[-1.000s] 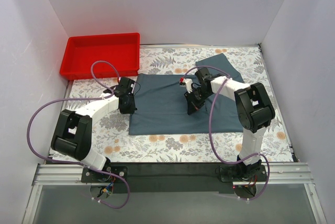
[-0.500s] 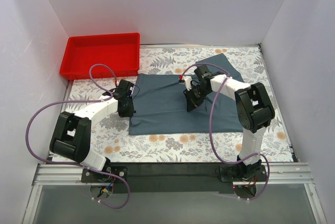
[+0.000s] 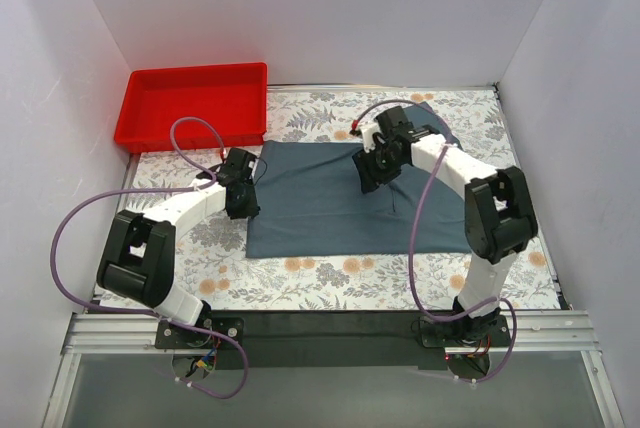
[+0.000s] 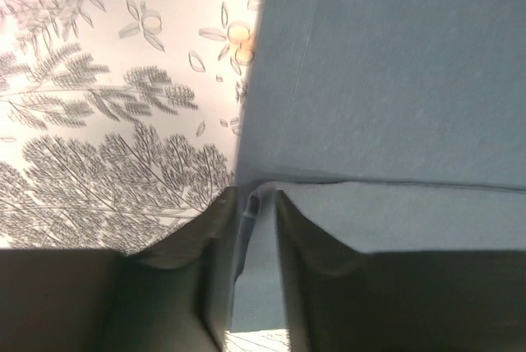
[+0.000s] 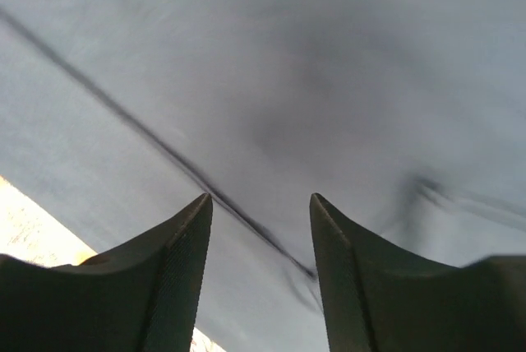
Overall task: Fold and stack the t-shirts
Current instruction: Fold the tshirt
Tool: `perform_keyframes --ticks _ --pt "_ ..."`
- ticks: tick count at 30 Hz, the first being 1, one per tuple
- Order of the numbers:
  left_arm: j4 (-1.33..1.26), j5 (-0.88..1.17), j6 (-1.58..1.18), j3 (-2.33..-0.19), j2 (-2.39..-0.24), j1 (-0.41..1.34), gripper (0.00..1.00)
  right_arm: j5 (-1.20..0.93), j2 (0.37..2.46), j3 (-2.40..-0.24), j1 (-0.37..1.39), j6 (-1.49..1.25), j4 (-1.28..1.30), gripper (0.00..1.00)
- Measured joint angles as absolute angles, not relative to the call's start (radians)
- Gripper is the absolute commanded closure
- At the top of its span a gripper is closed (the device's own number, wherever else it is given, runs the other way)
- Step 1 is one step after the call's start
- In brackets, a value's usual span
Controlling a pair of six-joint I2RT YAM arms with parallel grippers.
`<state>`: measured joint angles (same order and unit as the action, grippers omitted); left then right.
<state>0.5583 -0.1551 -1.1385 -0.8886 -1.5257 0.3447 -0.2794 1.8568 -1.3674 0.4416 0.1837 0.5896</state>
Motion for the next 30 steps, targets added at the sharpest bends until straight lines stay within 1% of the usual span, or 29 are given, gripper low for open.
perform_keyframes --ticks 2,3,4,6,7,8,12,15,19,26,30 --pt "0.554 -0.165 -1.135 -0.906 -1.53 0.343 0.65 -0.218 1.797 -1.368 0.425 0.151 0.59 0.5" --pt "0.553 -0.17 -1.133 -0.914 -1.53 0.343 0.57 -0.192 1.762 -1.367 0.408 0.128 0.589 0.49" --pt "0.554 -0.177 -1.128 -0.926 -1.53 0.342 0.52 -0.174 1.728 -1.365 0.385 0.105 0.588 0.49" --pt "0.554 -0.183 -1.122 -0.94 -1.53 0.342 0.46 -0.151 1.662 -1.348 0.327 0.064 0.575 0.49" --pt "0.558 -0.185 -1.119 -0.949 -1.53 0.342 0.45 -0.145 1.62 -1.327 0.286 0.039 0.569 0.45" --pt "0.565 -0.184 -1.116 -0.958 -1.528 0.343 0.45 -0.139 1.583 -1.301 0.245 0.009 0.566 0.45" --pt "0.6 -0.173 -1.114 -0.984 -1.496 0.376 0.48 -0.13 1.459 -1.147 0.07 -0.081 0.558 0.48" --pt "0.618 -0.123 -1.126 -0.986 -1.464 0.432 0.51 -0.12 1.411 -1.037 -0.004 -0.13 0.568 0.5" --pt "0.628 -0.05 -1.15 -0.982 -1.483 0.482 0.51 -0.11 1.377 -0.918 -0.081 -0.185 0.585 0.51" --pt "0.661 -0.015 -1.192 -0.919 -1.599 0.483 0.52 -0.114 1.371 -0.772 -0.236 -0.238 0.575 0.51" --pt "0.673 0.013 -1.215 -0.918 -1.604 0.474 0.52 -0.139 1.371 -0.7 -0.299 -0.263 0.577 0.51"
